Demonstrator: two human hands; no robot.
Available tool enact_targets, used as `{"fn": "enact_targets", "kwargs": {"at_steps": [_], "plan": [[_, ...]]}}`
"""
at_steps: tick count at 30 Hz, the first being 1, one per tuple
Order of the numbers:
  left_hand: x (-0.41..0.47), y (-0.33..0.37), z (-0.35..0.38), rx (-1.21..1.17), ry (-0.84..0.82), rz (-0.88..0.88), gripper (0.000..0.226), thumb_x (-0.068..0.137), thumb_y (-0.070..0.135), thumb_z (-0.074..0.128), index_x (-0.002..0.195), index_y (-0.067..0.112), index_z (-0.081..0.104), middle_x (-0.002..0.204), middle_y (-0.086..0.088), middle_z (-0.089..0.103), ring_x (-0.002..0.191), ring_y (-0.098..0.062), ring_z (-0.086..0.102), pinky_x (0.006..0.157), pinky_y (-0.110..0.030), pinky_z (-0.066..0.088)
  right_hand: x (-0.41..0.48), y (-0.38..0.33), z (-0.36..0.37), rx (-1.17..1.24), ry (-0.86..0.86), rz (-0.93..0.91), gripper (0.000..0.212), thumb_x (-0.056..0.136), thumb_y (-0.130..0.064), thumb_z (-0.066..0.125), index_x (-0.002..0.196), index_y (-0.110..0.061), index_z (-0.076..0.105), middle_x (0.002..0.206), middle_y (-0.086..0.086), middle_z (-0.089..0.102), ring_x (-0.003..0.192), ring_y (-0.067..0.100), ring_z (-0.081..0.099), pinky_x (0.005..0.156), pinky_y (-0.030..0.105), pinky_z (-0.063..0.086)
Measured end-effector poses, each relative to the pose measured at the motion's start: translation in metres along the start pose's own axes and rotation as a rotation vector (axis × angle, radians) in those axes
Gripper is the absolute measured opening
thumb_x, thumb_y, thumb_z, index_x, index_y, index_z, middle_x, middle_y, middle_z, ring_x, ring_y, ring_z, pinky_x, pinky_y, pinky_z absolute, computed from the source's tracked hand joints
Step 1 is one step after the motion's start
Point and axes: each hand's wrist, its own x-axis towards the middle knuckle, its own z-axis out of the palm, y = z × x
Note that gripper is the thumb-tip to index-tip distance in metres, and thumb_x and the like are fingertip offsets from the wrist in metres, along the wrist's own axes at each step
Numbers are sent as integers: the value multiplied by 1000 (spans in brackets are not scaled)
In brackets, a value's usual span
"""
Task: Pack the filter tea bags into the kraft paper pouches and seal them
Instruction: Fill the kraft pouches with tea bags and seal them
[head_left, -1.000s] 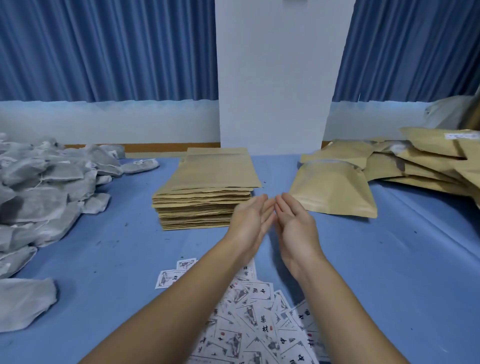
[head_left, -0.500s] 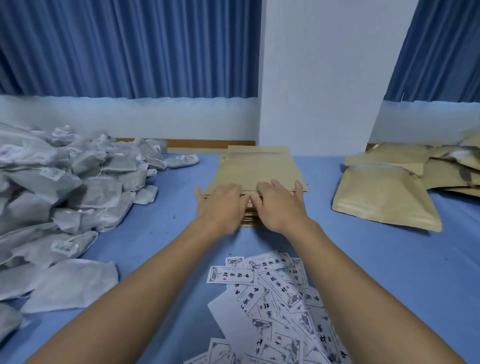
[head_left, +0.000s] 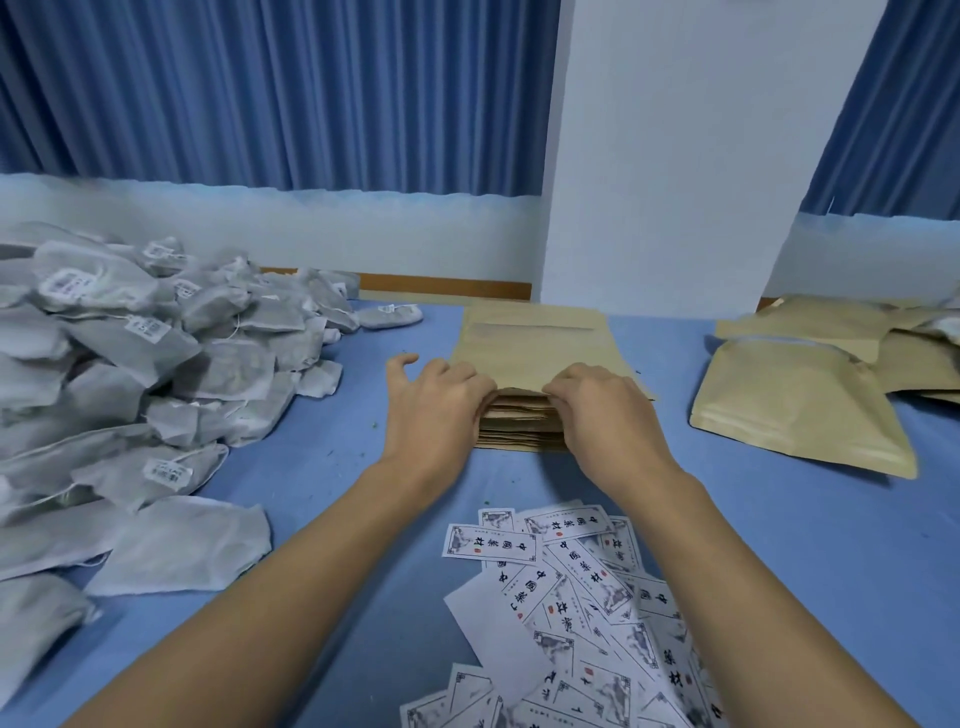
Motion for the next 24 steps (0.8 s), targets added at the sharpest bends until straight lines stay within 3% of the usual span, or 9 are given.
{"fn": "enact_targets", "kwargs": {"at_steps": [3, 6, 8, 10, 12, 14, 19, 22, 24], "plan": [[-1, 2, -2, -48, 101, -33, 9, 96, 26, 66, 89, 24, 73, 87, 6, 66, 85, -24, 60, 94, -46, 35, 3, -2, 1, -20, 49, 11, 27, 95, -4, 51, 102, -21, 70, 110, -6, 64, 90, 23, 60, 70, 32, 43], [-18, 16, -6, -294, 271, -111, 9, 90, 28, 73, 92, 20, 69, 93, 2, 61, 87, -20, 54, 81, -35, 40, -4, -8, -3, 54, 242, -22, 22, 88, -3, 64, 96, -20, 75, 104, -6, 70, 86, 23, 65, 67, 35, 51], [-36, 28, -9, -697, 235, -340, 21, 87, 39, 74, 83, 23, 61, 79, 9, 58, 74, -12, 53, 70, -25, 42, -14, -15, -6, 114, 362, -75, 19, 80, -2, 74, 88, -19, 77, 95, -4, 73, 77, 25, 68, 60, 36, 53], [-51, 39, -12, -1204, 14, -654, 38, 79, 56, 75, 84, 19, 63, 68, 6, 62, 65, -13, 57, 61, -27, 49, -24, -23, -10, 132, 358, -144, 16, 81, -6, 76, 86, -21, 77, 93, -7, 73, 73, 24, 68, 58, 35, 53], [-64, 44, -12, -1514, -233, -791, 57, 77, 63, 74, 100, 11, 66, 85, -4, 74, 83, -20, 71, 68, -35, 59, -34, -29, -17, 171, 299, -206, 11, 87, -14, 72, 86, -24, 77, 95, -12, 72, 76, 20, 69, 58, 35, 53], [-71, 43, -14, -1698, -331, -781, 64, 83, 60, 70, 115, 4, 64, 107, -12, 75, 108, -25, 70, 87, -44, 59, -40, -34, -26, 217, 223, -258, 12, 92, -24, 66, 90, -30, 76, 98, -16, 71, 80, 14, 68, 60, 35, 53], [-71, 41, -20, -1934, -272, -780, 66, 90, 52, 68, 111, -11, 65, 106, -27, 71, 112, -31, 68, 100, -42, 53, -39, -30, -36, 392, -46, -298, 18, 88, -47, 69, 102, -37, 74, 106, -23, 67, 92, 2, 63, 75, 34, 53], [-77, 40, -21, -1984, -259, -819, 65, 93, 48, 65, 97, -17, 64, 96, -42, 61, 114, -32, 66, 102, -38, 52, -38, -26, -30, 628, -145, -280, 25, 81, -36, 82, 101, -23, 79, 103, -15, 71, 95, 3, 66, 86, 32, 53], [-78, 39, -22, -1995, -287, -808, 59, 97, 45, 60, 104, -13, 69, 113, -38, 64, 120, -31, 64, 104, -35, 50, -35, -24, -26, 698, -150, -249, 29, 76, -30, 87, 101, -18, 80, 103, -13, 72, 96, 3, 66, 89, 29, 52]]}}
